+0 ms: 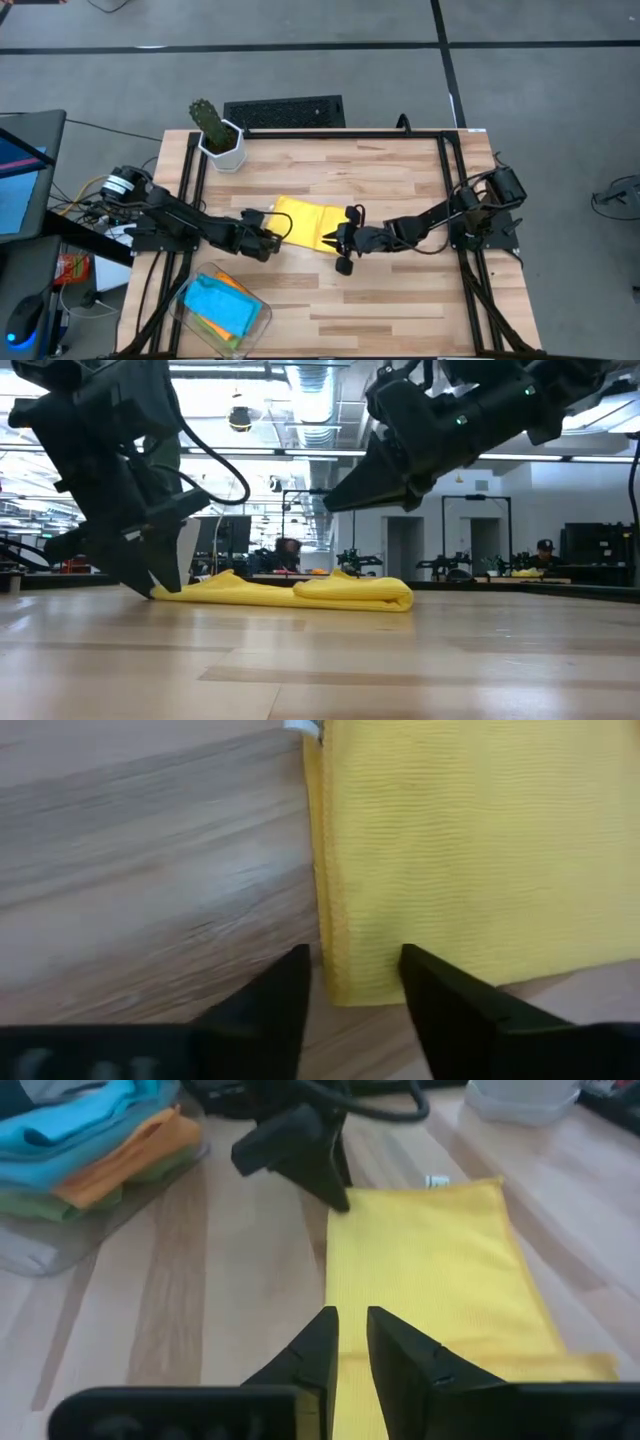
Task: Fold microfiber towels
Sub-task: Fold the yellow microfiber towel
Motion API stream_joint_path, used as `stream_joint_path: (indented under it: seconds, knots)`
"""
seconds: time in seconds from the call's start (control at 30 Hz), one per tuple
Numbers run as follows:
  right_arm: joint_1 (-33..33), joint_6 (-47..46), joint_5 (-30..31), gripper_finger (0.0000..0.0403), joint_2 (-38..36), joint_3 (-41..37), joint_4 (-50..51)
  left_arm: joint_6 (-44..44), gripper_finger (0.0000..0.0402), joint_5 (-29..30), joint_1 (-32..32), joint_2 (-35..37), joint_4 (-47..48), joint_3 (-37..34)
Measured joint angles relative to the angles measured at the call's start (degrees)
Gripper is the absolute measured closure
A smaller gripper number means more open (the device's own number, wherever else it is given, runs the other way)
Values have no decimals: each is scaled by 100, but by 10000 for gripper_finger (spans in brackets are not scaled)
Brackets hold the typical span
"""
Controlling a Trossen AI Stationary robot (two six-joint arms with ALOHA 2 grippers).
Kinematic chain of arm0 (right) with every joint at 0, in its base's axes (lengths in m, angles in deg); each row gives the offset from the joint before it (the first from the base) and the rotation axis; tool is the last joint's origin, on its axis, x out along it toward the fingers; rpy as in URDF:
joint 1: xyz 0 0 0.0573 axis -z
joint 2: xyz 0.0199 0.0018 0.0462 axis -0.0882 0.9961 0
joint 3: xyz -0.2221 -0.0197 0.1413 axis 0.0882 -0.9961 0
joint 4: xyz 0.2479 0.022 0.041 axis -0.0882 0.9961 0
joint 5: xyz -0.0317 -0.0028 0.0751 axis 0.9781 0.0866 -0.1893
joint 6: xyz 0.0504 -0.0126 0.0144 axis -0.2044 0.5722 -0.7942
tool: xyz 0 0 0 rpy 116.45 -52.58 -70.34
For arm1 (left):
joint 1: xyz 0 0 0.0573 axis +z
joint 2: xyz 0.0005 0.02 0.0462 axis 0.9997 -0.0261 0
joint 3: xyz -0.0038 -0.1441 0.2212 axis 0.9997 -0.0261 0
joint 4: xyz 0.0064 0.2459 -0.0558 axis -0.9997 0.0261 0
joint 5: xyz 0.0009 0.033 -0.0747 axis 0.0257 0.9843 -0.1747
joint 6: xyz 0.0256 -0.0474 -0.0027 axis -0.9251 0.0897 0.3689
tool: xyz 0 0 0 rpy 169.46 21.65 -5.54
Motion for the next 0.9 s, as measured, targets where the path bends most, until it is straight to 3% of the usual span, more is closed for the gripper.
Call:
stream_joint_path:
  seconds: [0.2, 0.33, 0.43, 0.53, 0.9]
  knots:
    - [8, -36, 4, 346, 322, -56, -70, 106, 347, -34, 7, 162, -39, -27]
    - [-13, -34, -7, 382, 921, -45, -671, 168, 393, -96, 7, 166, -213, -31]
    - [-31, -32, -7, 392, 1285, -18, -1056, 174, 394, -204, 3, 164, -474, -31]
    - [5, -142, -7, 378, 1444, -12, -1199, 173, 393, -236, 20, 164, -616, -29]
    - [127, -274, -165, 391, 1515, -17, -851, -48, 398, -461, 163, 468, -487, -25]
